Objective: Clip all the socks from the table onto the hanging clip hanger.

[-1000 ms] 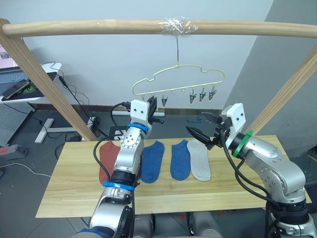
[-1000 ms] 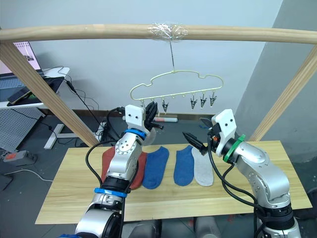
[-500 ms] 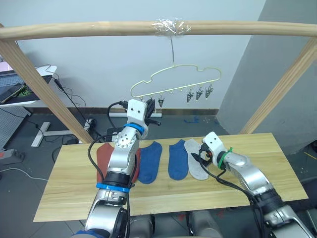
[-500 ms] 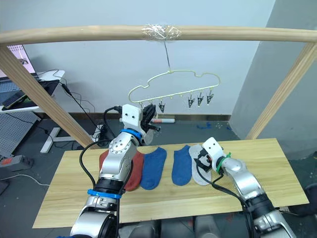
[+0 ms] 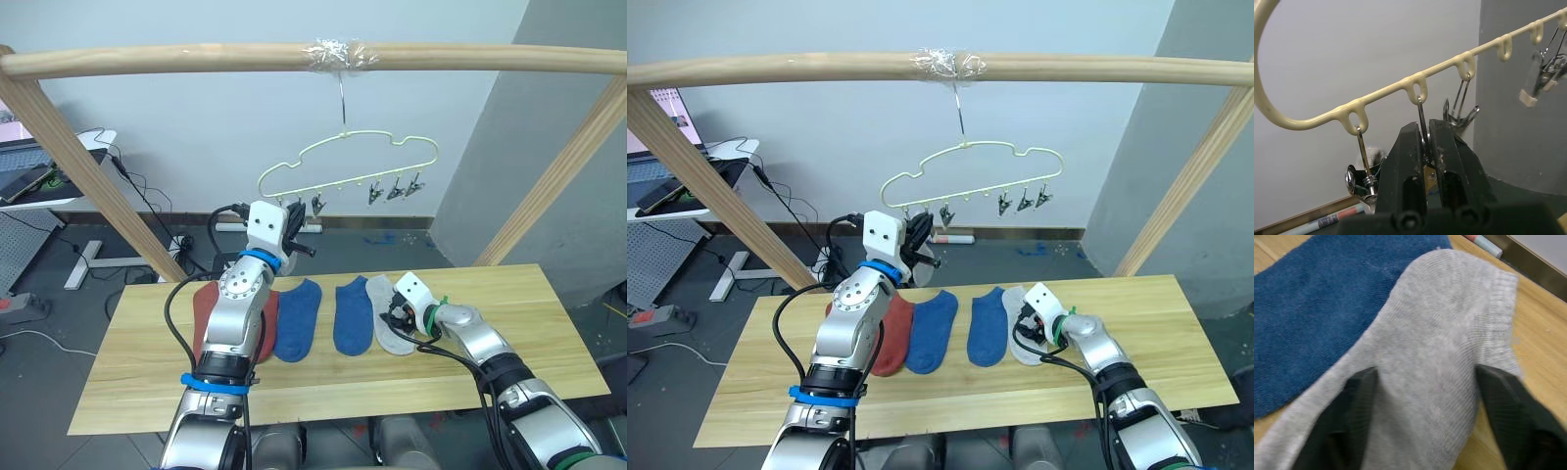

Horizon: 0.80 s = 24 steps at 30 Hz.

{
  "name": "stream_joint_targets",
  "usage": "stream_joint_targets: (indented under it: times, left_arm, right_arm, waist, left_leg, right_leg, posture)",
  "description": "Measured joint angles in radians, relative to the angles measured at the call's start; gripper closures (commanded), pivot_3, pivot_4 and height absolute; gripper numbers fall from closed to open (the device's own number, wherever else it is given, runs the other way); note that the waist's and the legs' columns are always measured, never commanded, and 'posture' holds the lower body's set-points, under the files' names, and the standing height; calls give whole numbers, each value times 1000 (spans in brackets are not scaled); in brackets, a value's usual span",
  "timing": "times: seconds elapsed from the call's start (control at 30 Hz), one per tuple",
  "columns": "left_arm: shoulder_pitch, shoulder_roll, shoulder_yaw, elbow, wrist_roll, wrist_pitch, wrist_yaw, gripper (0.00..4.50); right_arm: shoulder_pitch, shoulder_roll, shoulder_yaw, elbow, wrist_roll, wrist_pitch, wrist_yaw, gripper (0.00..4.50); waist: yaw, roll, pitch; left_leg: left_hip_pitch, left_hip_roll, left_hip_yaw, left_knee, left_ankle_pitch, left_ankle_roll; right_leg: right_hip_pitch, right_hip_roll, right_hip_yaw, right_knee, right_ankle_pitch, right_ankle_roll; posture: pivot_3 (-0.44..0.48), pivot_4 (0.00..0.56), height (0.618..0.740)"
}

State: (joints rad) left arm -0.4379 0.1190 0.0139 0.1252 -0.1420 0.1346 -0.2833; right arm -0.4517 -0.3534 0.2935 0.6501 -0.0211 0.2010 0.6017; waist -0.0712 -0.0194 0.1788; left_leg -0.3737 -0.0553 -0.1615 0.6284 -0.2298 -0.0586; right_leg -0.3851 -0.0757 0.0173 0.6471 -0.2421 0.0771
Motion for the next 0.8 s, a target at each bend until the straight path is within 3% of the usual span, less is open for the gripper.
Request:
stream_joint_targets:
  times: [0.2,0.33,0.5,0.63,0.8]
  left_arm:
    - [-2,-5,4,-8,-24,21,-9,4500]
    - [-8,-31,47,-23,-125,95,-20,4500]
    - [-54,-87,195,-48,-420,364,-1,4500]
    - [-89,-89,321,-49,-652,557,51,4500]
    - [-100,-76,375,-49,-797,690,87,4500]
  right_arm:
    - [66,-35,-29,-79,-5,2,6,4467]
    - [174,-76,-69,-242,5,24,11,4467]
    - [309,-119,-116,-618,84,148,64,4467]
    - [318,-99,-150,-894,165,291,57,4467]
    - [282,-47,-134,-1032,202,428,12,4467]
  waist:
    - [15,0,0]
    - [18,1,0]
    - [7,1,0]
    - [3,1,0]
    - [5,1,0]
  left_leg:
    - [0,0,0,0,0,0]
    - [-3,0,0,0,0,0]
    - [-4,1,0,1,0,0]
    - [-3,3,0,1,0,0]
    - [-4,3,0,0,0,0]
  right_leg:
    - [0,0,0,-1,0,0]
    - [-3,0,0,-1,0,0]
    - [-3,0,0,0,0,1]
    - [-3,2,-1,0,0,1]
    - [-3,2,0,-2,0,1]
  posture:
    - [-54,144,740]
    - [-58,143,740]
    - [-76,146,740]
    - [-93,141,740]
    - [-96,138,740]
